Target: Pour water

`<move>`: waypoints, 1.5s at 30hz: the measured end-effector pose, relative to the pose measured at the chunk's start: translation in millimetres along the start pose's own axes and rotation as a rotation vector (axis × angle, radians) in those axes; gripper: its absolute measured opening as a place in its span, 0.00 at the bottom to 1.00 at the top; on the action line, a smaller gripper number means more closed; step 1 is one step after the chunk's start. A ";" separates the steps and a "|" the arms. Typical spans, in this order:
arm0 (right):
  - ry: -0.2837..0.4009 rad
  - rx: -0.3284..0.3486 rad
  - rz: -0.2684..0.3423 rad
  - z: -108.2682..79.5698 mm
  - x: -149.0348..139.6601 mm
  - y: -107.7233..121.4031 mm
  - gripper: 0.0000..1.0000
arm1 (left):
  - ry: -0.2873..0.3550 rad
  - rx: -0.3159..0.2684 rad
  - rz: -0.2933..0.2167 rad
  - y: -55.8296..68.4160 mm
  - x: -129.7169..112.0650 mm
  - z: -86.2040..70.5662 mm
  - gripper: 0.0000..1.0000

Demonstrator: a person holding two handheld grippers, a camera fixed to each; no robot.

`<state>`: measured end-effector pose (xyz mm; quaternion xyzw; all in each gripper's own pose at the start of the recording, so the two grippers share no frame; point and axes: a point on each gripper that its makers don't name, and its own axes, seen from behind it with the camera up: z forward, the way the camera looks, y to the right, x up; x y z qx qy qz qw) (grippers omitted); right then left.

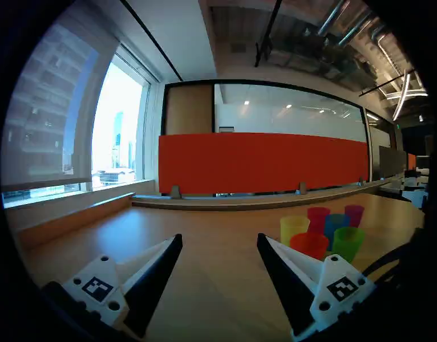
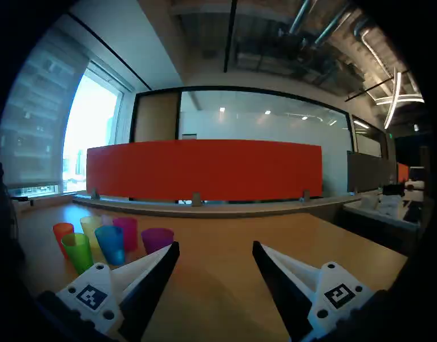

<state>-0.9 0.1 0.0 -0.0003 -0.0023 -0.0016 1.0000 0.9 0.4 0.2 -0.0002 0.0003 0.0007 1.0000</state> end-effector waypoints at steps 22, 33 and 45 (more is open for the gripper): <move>-0.054 0.048 0.018 7.1 92.4 0.3 1.00 | -0.020 -0.111 0.011 21.0 93.5 10.5 0.97; -0.073 0.105 0.021 9.3 149.8 -10.5 1.00 | -0.022 -0.160 0.016 29.2 151.5 18.5 0.97; -0.069 0.169 0.037 11.8 191.3 -24.0 0.99 | -0.061 -0.224 -0.029 36.7 182.8 22.3 0.98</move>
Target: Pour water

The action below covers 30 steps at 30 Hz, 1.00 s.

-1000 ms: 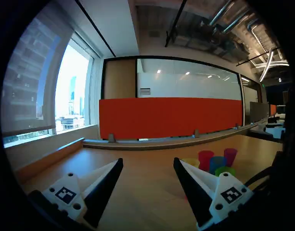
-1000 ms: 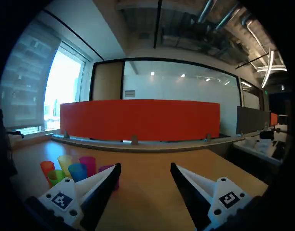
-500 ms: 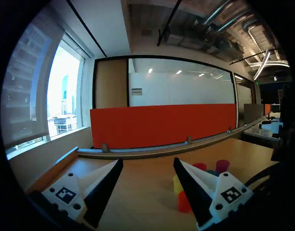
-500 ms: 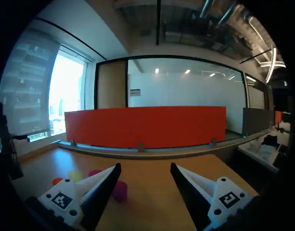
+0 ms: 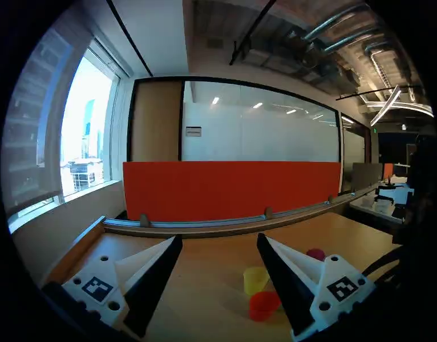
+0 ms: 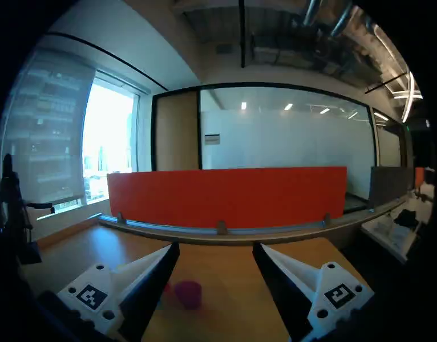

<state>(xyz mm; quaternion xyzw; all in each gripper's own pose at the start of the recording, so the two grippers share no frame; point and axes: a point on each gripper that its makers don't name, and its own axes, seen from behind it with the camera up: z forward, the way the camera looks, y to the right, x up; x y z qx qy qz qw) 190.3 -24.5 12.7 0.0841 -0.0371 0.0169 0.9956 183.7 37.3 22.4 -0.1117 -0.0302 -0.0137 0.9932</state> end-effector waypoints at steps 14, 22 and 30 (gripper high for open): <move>-0.002 0.151 -0.015 2.9 10.7 -23.8 0.99 | -0.002 -0.203 -0.036 41.6 11.6 -1.1 0.97; -0.019 0.315 -0.047 -1.2 13.7 -53.8 0.99 | 0.007 -0.333 -0.020 67.6 16.7 -7.1 0.97; -0.023 0.429 -0.052 -4.1 21.1 -76.1 1.00 | 0.022 -0.444 -0.039 90.0 28.7 -16.9 0.97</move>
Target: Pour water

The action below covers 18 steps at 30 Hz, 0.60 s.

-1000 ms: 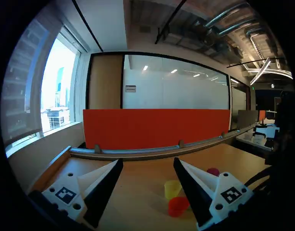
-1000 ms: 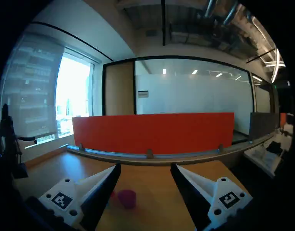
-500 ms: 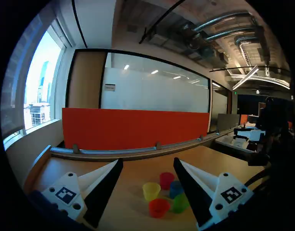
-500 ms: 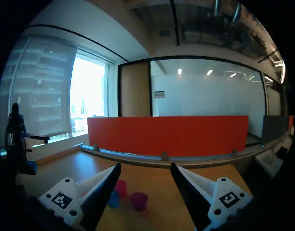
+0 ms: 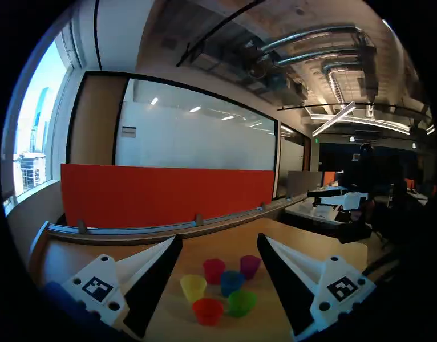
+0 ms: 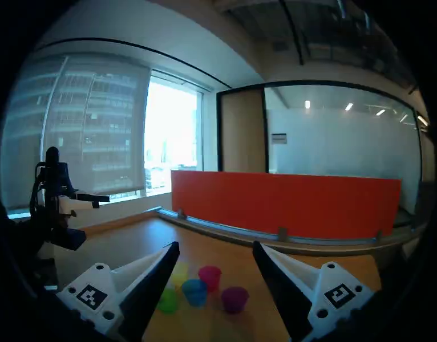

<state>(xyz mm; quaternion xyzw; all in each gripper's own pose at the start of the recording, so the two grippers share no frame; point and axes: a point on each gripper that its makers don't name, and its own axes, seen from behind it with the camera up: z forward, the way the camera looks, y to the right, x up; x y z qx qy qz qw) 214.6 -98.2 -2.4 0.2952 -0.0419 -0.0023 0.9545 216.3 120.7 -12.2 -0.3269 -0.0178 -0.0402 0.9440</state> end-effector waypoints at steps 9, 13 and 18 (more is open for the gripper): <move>-0.017 0.061 -0.020 4.6 -0.2 -8.4 0.99 | -0.027 -0.063 0.038 10.6 -7.1 -0.2 0.97; -0.048 0.097 -0.047 5.1 -7.0 -13.9 0.99 | -0.052 -0.091 0.060 15.5 -17.3 -0.1 0.97; -0.108 0.130 -0.074 6.7 -22.4 -14.7 1.00 | -0.085 -0.137 0.084 23.7 -32.0 1.3 0.98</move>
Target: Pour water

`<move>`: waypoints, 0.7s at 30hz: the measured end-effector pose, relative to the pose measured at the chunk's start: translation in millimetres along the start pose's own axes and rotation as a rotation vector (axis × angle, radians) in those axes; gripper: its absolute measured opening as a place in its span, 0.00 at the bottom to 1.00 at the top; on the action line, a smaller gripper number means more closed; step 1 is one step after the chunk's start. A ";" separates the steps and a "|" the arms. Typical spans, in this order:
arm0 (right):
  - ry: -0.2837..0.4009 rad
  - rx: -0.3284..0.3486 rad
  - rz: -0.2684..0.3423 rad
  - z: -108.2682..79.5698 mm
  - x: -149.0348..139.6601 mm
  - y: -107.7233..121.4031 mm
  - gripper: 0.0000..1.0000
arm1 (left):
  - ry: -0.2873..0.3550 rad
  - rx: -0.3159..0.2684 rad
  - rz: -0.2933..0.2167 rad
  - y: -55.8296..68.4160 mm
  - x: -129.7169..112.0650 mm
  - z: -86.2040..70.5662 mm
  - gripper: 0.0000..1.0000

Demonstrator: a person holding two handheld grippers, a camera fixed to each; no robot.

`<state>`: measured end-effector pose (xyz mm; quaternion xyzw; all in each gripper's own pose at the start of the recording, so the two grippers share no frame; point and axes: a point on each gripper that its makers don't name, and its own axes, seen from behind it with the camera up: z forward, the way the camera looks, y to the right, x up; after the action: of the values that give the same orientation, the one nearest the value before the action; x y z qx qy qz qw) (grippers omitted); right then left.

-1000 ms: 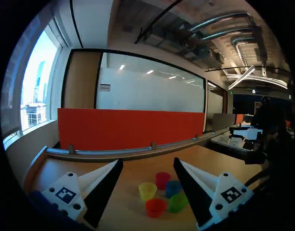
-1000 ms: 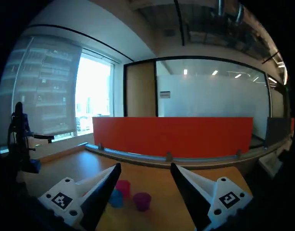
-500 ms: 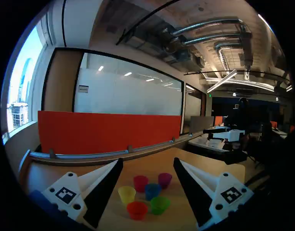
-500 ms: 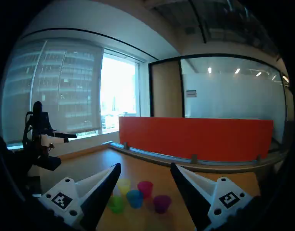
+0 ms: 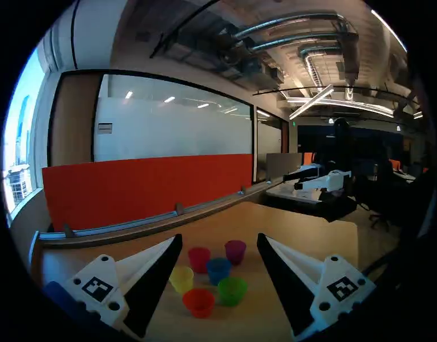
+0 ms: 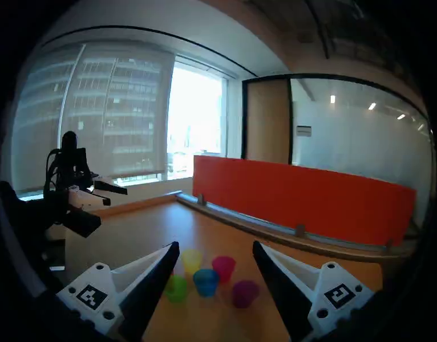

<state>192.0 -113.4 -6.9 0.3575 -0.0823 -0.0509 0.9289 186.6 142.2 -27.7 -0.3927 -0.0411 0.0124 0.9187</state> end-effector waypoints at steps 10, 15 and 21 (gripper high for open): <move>-0.092 0.031 -0.042 9.7 -21.2 2.8 1.00 | -0.094 -0.067 0.024 9.9 -34.0 11.6 0.98; -0.110 0.059 -0.064 15.2 -28.1 -0.6 1.00 | -0.137 -0.096 0.024 13.0 -51.0 16.7 0.97; -0.138 0.077 -0.074 22.6 -39.0 0.9 1.00 | -0.189 -0.132 0.042 21.0 -74.0 22.0 0.97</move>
<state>149.5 -121.6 5.6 0.3912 -0.1348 -0.1065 0.9041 111.2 168.5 -32.5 -0.4503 -0.1199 0.0657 0.8824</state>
